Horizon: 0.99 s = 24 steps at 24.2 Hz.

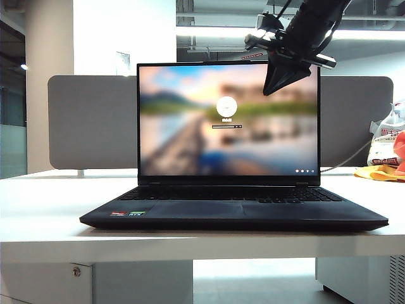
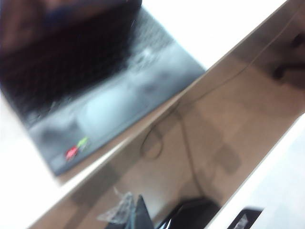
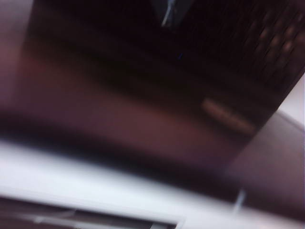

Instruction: Open the lid of the laptop and use the keypad to enter the password "123".

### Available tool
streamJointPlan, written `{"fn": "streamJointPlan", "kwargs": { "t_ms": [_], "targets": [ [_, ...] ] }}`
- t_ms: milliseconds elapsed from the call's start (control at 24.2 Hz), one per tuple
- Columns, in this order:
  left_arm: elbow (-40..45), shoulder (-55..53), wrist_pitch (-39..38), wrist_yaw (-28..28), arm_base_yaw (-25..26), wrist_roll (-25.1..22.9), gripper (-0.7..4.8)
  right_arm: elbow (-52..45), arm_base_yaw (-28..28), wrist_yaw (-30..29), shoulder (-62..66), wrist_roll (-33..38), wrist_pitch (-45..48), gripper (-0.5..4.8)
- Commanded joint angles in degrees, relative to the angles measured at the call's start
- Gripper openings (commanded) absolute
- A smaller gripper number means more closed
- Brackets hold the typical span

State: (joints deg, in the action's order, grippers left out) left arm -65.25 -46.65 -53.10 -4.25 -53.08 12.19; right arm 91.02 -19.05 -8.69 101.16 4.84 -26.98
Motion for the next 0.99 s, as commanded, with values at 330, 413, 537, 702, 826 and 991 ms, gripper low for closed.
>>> {"fn": "streamJointPlan", "kwargs": {
  "t_ms": [330, 413, 537, 702, 826, 991],
  "targets": [
    [-5.0, -0.4, 7.1, 3.6, 0.0, -2.7, -0.02, -7.7, 1.3, 1.4, 0.0, -0.7, -5.7, -0.05],
    [-5.0, -0.9, 7.5, 5.7, 0.0, -2.5, -0.02, -9.9, 1.8, 1.1, 0.9, -0.3, -5.8, -0.05],
    [-5.0, -1.3, 9.3, 6.0, 0.0, -2.6, -0.02, -13.4, 1.9, 1.2, 1.0, -0.3, -5.6, -0.05],
    [-5.0, -1.4, 9.5, 5.7, 0.0, -2.8, -0.02, -14.0, 1.9, 1.2, 1.0, -0.3, -6.7, -0.05],
    [-5.0, -1.4, 9.4, 3.8, 0.0, -2.8, -0.02, -14.2, 2.0, 1.4, 1.1, -0.3, -8.7, -0.05],
    [-5.0, -1.4, 9.5, 3.8, 0.0, -3.4, -0.02, -16.4, 1.9, 1.0, 1.1, -0.3, -8.5, -0.05]
  ]
}}
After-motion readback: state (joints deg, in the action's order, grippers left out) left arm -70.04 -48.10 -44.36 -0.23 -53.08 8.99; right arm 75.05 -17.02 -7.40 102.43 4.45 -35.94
